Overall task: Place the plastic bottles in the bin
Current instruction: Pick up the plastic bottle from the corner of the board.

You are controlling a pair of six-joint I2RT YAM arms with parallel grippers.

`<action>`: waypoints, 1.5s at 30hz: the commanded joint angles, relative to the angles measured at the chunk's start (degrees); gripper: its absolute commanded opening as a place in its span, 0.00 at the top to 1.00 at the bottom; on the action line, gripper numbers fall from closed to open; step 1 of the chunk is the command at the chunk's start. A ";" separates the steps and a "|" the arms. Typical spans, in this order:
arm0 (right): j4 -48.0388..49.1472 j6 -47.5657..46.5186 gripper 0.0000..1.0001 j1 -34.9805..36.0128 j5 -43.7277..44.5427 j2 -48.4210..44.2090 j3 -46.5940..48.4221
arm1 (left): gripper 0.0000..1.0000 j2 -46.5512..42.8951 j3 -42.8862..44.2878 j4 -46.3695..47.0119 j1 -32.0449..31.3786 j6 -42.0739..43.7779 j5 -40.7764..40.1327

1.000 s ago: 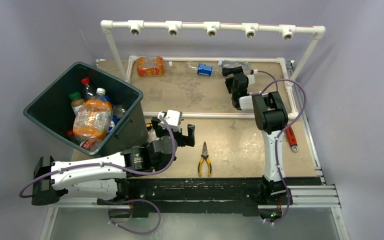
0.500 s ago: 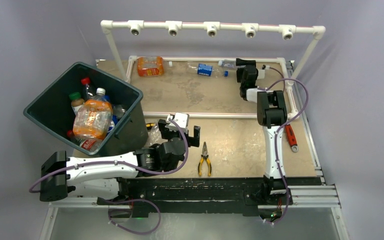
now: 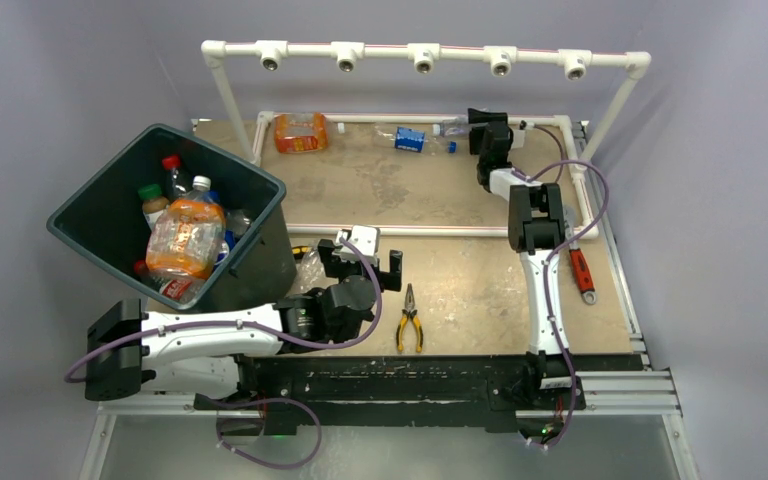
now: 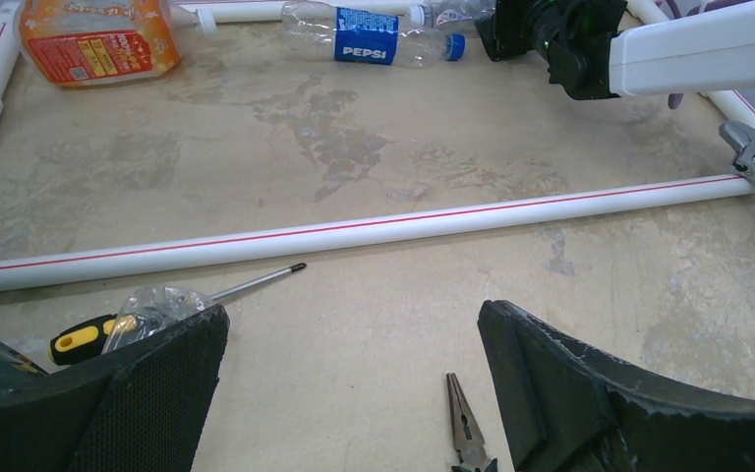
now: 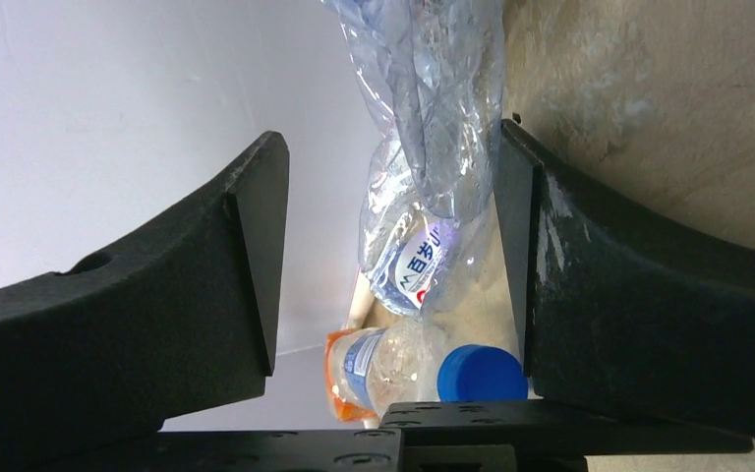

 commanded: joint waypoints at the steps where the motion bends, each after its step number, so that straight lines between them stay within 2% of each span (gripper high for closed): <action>1: -5.90 -1.32 0.30 0.68 -1.86 2.41 0.86 | 0.01 0.15 -0.89 2.56 0.15 0.59 -0.86; 10: -1.65 -1.75 0.62 0.83 -2.48 0.28 -5.92 | 0.01 -1.08 -1.60 2.36 0.15 0.21 -0.48; 18: 4.44 -1.80 0.98 0.82 -4.41 -5.77 -15.42 | 0.01 -2.85 -1.65 0.07 0.15 -3.48 0.99; 19: 5.47 -1.58 1.00 0.79 -4.61 -6.86 -17.05 | 0.01 -3.15 -1.72 -0.35 0.15 -4.04 1.26; 29: 25.30 3.46 1.00 1.13 -5.87 -21.88 -40.49 | 0.01 -6.86 -1.44 -5.78 0.06 -10.78 1.74; 35: 37.47 4.30 1.00 2.76 -6.47 -32.59 -59.00 | 0.01 -11.15 -2.90 -8.37 0.06 -17.79 4.40; 41: 47.16 0.59 1.00 6.26 -8.14 -42.84 -74.57 | 0.01 -14.52 -1.44 -6.96 0.06 -15.37 7.57; 45: 57.97 -0.43 1.00 10.49 -10.22 -46.81 -84.84 | 0.01 -16.99 -2.27 -1.53 0.06 -13.57 9.11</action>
